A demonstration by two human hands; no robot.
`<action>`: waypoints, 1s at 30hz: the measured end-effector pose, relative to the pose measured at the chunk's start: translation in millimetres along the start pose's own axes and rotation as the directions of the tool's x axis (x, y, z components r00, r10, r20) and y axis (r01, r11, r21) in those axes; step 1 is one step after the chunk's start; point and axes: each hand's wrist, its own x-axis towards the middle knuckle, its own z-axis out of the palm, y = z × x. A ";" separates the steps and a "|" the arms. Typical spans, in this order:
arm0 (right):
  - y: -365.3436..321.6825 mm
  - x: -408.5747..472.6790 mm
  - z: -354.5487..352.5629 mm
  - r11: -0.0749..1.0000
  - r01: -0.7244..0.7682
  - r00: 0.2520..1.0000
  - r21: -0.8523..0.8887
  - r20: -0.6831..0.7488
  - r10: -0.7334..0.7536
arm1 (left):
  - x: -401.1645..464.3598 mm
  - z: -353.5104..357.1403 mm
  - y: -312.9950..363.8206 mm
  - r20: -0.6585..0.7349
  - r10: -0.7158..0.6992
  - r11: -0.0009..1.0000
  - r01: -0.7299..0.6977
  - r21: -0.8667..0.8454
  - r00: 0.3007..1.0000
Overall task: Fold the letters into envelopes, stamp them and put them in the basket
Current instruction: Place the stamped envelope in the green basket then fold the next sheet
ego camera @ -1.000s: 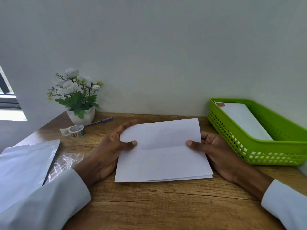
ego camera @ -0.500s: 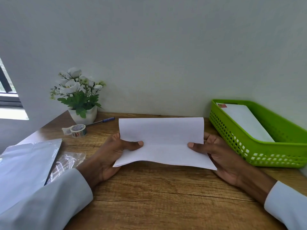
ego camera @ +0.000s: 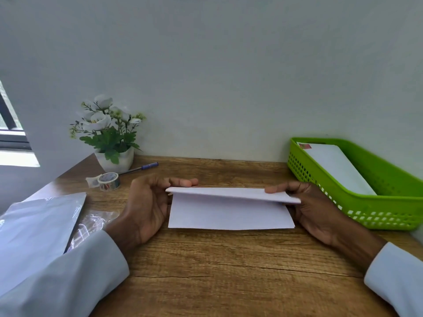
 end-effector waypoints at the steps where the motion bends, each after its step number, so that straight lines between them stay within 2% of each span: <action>1: -0.8 -0.8 -0.1 0.999 0.021 1.000 -0.025 0.000 -0.021 | -0.8 -0.1 0.1 0.007 0.009 0.999 -0.009 0.038 1.000; 3: -2.0 -3.2 1.4 0.994 0.075 0.997 -0.075 0.004 -0.075 | -4.4 3.8 -0.1 0.044 0.006 0.976 -0.015 0.217 0.999; 5: -1.8 -5.4 4.0 0.985 0.121 0.993 -0.122 0.022 -0.119 | -7.2 6.5 -1.0 0.114 -0.040 0.879 -0.019 0.476 0.993; 7: -1.8 -6.8 5.5 0.973 0.149 0.989 -0.174 0.029 -0.146 | -5.5 5.2 -2.0 0.176 -0.094 0.770 -0.041 0.637 0.980; 10: -4.7 -5.4 2.0 0.958 0.143 0.990 -0.250 0.050 -0.135 | -4.7 3.8 -0.2 0.190 -0.107 0.693 -0.064 0.718 0.976; 13: -10.7 -3.7 -4.2 0.963 0.113 0.993 -0.246 0.056 -0.103 | -4.8 4.0 0.3 0.192 -0.056 0.671 -0.106 0.734 0.980; 15: -14.7 -2.7 -5.9 0.970 0.127 0.992 -0.208 0.027 -0.124 | -4.2 3.9 -0.1 0.193 -0.015 0.652 -0.136 0.746 0.981; 17: -15.1 -2.3 -1.4 0.936 0.184 0.982 -0.300 0.007 -0.190 | -3.7 4.3 -1.5 0.197 0.019 0.627 -0.165 0.762 0.980; 18: -14.3 -2.6 3.6 0.882 0.227 0.970 -0.413 0.010 -0.244 | -3.8 5.4 -2.2 0.199 0.036 0.622 -0.178 0.763 0.979; 19: -14.1 -3.9 10.0 0.784 0.272 0.952 -0.559 0.040 -0.302 | -3.8 6.9 -3.1 0.203 0.055 0.620 -0.193 0.760 0.978; 21: -12.7 -7.5 24.5 0.479 0.332 0.923 -0.813 0.173 -0.345 | -4.0 10.9 -4.7 0.227 0.100 0.598 -0.241 0.765 0.969; 23: -11.7 -12.9 39.5 0.195 0.355 0.905 -0.914 0.284 -0.316 | -4.7 14.7 -6.9 0.289 0.144 0.536 -0.320 0.781 0.946; 24: -11.4 -14.7 45.6 0.113 0.375 0.895 -0.920 0.327 -0.302 | -5.1 16.6 -8.5 0.334 0.160 0.501 -0.368 0.783 0.929; 25: -11.1 -16.1 50.5 0.095 0.402 0.889 -0.911 0.363 -0.280 | -6.1 18.5 -10.2 0.377 0.173 0.475 -0.413 0.777 0.910; 26: -10.4 -17.3 53.2 0.135 0.434 0.883 -0.891 0.392 -0.256 | -7.1 20.1 -12.2 0.415 0.182 0.461 -0.450 0.765 0.891; 28: -7.3 -17.1 55.2 0.303 0.468 0.883 -0.831 0.421 -0.209 | -8.8 23.1 -15.2 0.457 0.195 0.468 -0.492 0.734 0.868; 30: -6.3 -14.9 53.4 0.467 0.427 0.903 -0.775 0.397 -0.166 | -9.1 24.6 -16.8 0.443 0.212 0.500 -0.486 0.717 0.871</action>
